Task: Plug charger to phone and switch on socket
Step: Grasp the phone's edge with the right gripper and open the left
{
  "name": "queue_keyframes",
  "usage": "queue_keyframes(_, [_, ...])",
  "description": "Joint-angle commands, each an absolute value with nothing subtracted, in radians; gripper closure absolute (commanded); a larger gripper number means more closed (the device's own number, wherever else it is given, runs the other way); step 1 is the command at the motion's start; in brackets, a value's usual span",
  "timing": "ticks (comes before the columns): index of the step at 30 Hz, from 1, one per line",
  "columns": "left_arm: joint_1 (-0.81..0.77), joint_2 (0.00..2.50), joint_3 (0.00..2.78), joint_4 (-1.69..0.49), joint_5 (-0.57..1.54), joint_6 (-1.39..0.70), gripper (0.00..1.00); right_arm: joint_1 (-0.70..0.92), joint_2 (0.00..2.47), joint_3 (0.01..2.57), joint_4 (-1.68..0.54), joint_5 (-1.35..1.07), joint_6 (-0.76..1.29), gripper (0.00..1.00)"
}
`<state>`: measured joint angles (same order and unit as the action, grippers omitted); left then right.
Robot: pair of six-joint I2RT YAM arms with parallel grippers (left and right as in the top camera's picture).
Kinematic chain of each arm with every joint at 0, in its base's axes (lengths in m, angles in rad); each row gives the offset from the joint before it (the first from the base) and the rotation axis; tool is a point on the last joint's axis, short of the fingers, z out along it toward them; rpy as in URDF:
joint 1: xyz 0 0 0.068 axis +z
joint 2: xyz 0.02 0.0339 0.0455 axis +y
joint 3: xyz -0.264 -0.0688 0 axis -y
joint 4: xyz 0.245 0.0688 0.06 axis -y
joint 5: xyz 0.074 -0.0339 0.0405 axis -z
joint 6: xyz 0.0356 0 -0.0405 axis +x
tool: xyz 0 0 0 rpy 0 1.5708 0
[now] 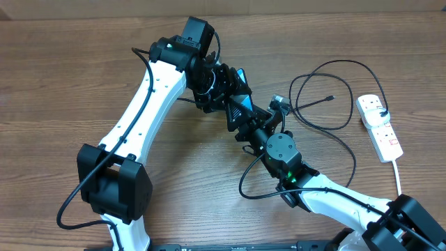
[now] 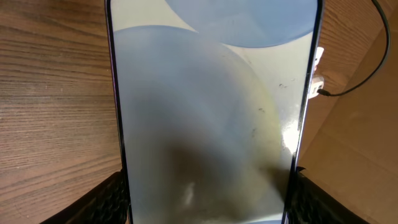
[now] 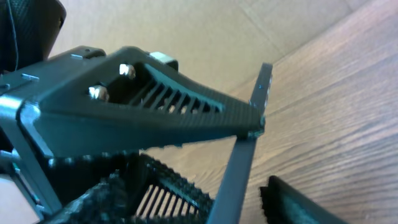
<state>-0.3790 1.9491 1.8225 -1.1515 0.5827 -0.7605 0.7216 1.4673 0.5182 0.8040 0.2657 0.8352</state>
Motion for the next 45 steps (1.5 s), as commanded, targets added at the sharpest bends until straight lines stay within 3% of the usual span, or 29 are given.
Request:
queue_keyframes(1, [-0.374, 1.954, 1.855, -1.147, 0.592, -0.771, 0.55, 0.727, 1.483, 0.543, 0.802, 0.298, 0.839, 0.37])
queue_keyframes(14, [-0.375, 1.954, 1.855, -1.147, 0.582, -0.771, 0.56, 0.727, 1.483, 0.547, 0.761, 0.283, 0.842, 0.62])
queue_keyframes(20, [-0.374, 1.954, 1.855, -1.148, 0.569, -0.771, 0.55, 0.727, 1.483, 0.547, 0.760, 0.249, 0.842, 0.65])
queue_keyframes(26, [-0.374, 1.954, 1.855, -1.147, 0.564, -0.771, 0.55, 0.727, 1.483, 0.547, 0.754, 0.215, 0.842, 0.77])
queue_keyframes(41, [-0.374, 1.954, 1.855, -1.147, 0.543, -0.771, 0.55, 0.727, 1.483, 0.547, 0.753, 0.178, 0.846, 0.89])
queue_keyframes(45, [-0.374, 1.954, 1.855, -1.146, 0.543, -0.771, 0.47, 0.727, 1.483, 0.547, 0.753, 0.178, 0.846, 0.96])
